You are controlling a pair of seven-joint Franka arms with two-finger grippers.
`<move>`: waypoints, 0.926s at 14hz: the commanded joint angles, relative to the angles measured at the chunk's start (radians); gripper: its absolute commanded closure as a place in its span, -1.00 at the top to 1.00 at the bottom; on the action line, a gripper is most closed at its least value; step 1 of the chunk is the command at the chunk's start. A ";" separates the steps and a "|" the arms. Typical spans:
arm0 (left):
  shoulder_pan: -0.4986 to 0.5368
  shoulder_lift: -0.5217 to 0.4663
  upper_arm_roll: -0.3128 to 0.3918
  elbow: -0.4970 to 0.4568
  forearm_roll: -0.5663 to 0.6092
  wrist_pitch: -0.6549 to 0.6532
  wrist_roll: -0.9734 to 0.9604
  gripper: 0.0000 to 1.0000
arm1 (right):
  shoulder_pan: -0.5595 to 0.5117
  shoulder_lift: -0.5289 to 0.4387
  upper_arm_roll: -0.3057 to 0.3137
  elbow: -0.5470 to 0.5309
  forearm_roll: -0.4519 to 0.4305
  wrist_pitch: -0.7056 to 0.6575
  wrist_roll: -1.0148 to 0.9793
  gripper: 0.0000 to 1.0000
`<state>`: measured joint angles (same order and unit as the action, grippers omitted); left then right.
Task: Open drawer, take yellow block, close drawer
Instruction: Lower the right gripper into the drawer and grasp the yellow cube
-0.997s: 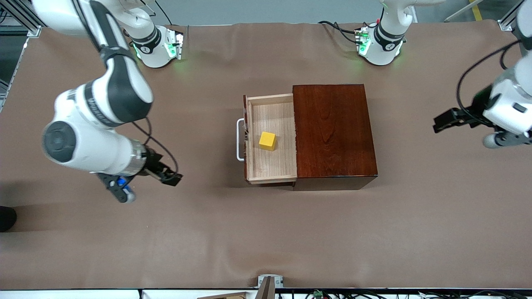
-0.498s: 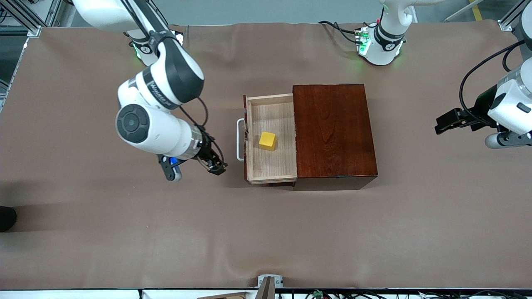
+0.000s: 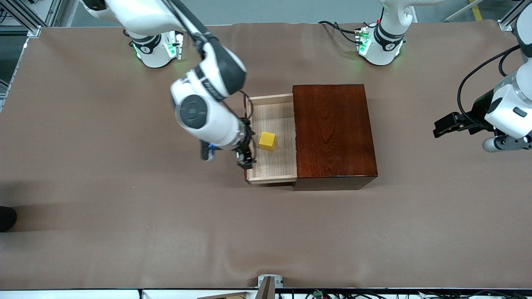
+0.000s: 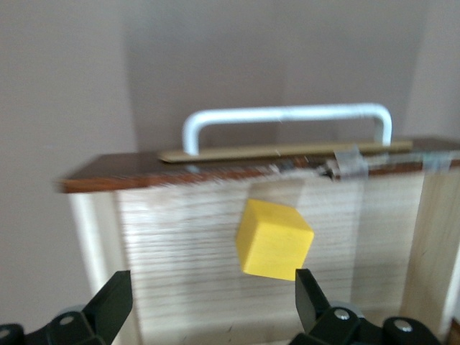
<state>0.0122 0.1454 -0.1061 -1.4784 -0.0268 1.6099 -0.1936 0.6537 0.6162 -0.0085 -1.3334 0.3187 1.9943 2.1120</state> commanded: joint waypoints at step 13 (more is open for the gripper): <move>-0.009 -0.003 -0.001 -0.013 -0.005 0.013 -0.004 1.00 | 0.107 0.056 -0.013 -0.090 -0.099 0.118 0.195 -1.00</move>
<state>0.0089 0.1509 -0.1073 -1.4817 -0.0268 1.6137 -0.1937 0.7534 0.6858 -0.0113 -1.4126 0.2387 2.0949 2.2913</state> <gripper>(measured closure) 0.000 0.189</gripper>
